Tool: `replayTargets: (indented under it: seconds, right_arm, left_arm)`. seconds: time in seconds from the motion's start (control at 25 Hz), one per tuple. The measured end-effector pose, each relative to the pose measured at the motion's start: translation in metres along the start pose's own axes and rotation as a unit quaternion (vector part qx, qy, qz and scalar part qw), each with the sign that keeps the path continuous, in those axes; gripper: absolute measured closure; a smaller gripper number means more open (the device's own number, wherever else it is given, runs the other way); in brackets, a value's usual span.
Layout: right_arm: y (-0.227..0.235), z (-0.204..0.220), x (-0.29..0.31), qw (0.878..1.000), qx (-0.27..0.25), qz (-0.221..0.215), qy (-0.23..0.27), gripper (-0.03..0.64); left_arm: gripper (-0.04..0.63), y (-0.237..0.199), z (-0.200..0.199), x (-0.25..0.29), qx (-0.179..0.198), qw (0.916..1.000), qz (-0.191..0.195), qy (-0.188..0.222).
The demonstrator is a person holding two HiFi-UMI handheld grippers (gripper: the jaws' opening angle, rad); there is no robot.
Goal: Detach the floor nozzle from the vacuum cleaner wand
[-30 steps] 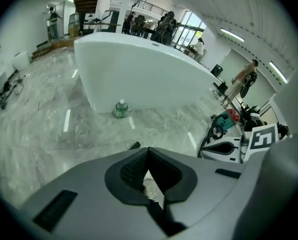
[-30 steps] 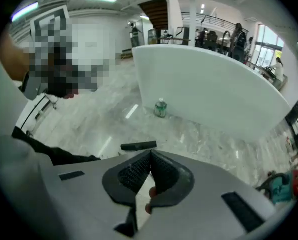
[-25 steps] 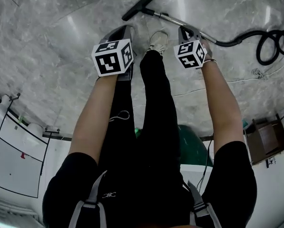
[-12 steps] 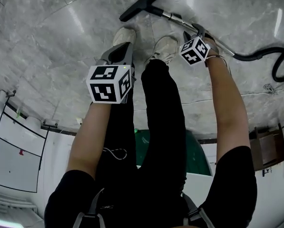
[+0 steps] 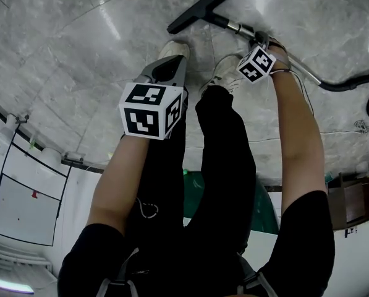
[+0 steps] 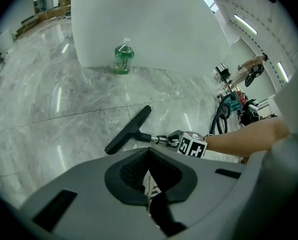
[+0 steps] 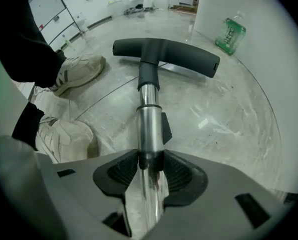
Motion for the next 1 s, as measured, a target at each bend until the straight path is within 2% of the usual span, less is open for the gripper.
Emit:
replayTargets:
  seconds: [0.08, 0.16, 0.24, 0.36, 0.48, 0.56, 0.64, 0.76, 0.92, 1.0]
  right_arm:
    - [-0.001, -0.001, -0.009, 1.000, -0.004, -0.008, 0.001, 0.439]
    - [-0.006, -0.011, -0.027, 1.000, -0.008, -0.014, 0.015, 0.440]
    - [-0.010, -0.030, -0.054, 0.999, -0.010, -0.013, 0.037, 0.440]
    - [-0.004, -0.044, -0.103, 0.997, -0.010, -0.007, 0.082, 0.440]
    - [0.007, -0.057, -0.154, 0.991, 0.003, -0.009, 0.131, 0.440]
    - [0.015, -0.075, -0.187, 0.987, 0.017, -0.012, 0.162, 0.440]
    - [0.019, -0.088, -0.219, 0.982, 0.024, -0.017, 0.187, 0.440]
    - [0.014, -0.101, -0.259, 0.976, 0.017, -0.032, 0.216, 0.440]
    - [-0.006, -0.116, -0.293, 0.971, -0.010, -0.061, 0.230, 0.440]
    - [-0.013, -0.118, -0.306, 0.969, -0.011, -0.074, 0.237, 0.440]
  left_arm:
    - [0.598, 0.003, -0.001, -0.003, 0.000, 1.0000, 0.005, -0.001]
    - [0.598, 0.001, -0.003, -0.014, -0.019, 0.9996, 0.014, 0.012]
    - [0.598, -0.006, -0.005, -0.027, -0.066, 0.9965, 0.040, 0.032]
    - [0.598, 0.007, -0.010, -0.037, -0.136, 0.9841, 0.091, 0.069]
    - [0.410, 0.030, -0.020, -0.041, -0.147, 0.9780, 0.113, 0.096]
    - [0.390, 0.032, -0.029, -0.045, -0.155, 0.9755, 0.116, 0.105]
    - [0.382, 0.035, -0.037, -0.054, -0.184, 0.9676, 0.121, 0.123]
    - [0.377, 0.032, -0.052, -0.069, -0.223, 0.9521, 0.116, 0.175]
    - [0.377, 0.023, -0.072, -0.083, -0.232, 0.9353, 0.099, 0.248]
    - [0.379, 0.022, -0.074, -0.091, -0.258, 0.9177, 0.101, 0.284]
Point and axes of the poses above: the fingertips, and each gripper's own axes: x forward along the fingers, y to its right, z out of its underside, the point moved 6 cm from there along -x, backward along the fingers, and after that the axes turned 1 degree about -z, right-handed, at the moved point
